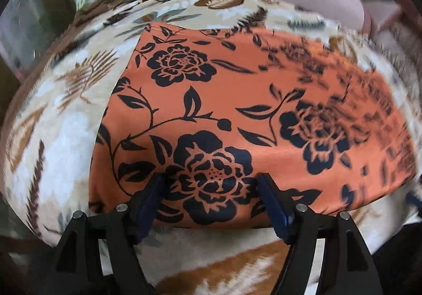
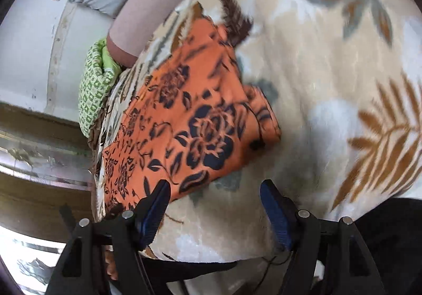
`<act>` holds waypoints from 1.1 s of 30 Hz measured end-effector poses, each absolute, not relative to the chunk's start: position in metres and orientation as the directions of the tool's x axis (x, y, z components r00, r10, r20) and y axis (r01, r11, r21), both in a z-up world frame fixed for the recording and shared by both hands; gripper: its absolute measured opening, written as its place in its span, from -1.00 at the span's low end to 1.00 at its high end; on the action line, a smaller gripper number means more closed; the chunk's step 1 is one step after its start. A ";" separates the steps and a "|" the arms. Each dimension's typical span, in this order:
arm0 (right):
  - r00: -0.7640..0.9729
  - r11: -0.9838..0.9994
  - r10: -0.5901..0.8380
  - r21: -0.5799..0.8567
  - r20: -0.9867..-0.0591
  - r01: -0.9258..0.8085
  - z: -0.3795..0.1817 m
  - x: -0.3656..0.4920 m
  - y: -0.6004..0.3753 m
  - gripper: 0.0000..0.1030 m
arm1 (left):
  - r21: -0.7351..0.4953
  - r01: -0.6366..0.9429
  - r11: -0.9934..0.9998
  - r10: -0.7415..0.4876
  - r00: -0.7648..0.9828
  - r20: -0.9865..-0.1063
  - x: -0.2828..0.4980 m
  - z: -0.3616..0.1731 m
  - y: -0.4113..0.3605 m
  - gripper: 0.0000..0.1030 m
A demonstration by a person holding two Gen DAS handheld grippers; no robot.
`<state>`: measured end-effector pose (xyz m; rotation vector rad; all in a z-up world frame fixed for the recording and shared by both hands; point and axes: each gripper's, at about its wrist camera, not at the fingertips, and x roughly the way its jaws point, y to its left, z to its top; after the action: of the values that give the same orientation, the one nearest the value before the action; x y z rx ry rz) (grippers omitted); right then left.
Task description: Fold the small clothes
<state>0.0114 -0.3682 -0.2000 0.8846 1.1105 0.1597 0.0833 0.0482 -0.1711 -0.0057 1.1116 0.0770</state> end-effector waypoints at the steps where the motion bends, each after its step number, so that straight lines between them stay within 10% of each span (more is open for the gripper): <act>1: 0.483 0.630 0.544 0.714 -0.686 0.304 -0.204 0.015 -0.368 0.43 | 0.035 -0.071 0.997 0.063 0.439 -0.896 0.083 -0.168 0.047 0.44; 9: 0.562 0.418 0.584 0.810 -0.586 0.411 -0.228 0.023 -0.384 0.43 | -0.082 -0.042 0.996 -0.049 0.517 -0.855 0.084 -0.127 0.024 0.44; 30: 0.602 0.428 0.563 0.822 -0.567 0.375 -0.235 0.038 -0.396 0.27 | 0.090 0.081 0.993 0.043 0.457 -0.888 0.115 -0.172 -0.053 0.55; 33: 0.598 0.460 0.557 0.814 -0.576 0.355 -0.231 0.042 -0.400 -0.64 | 0.134 0.085 0.987 0.077 0.480 -0.874 0.108 -0.168 -0.059 0.55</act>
<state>0.0421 -0.3998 -0.2308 1.1338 0.9751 0.1524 0.1080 -0.0594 -0.1679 0.1667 1.0714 -0.0046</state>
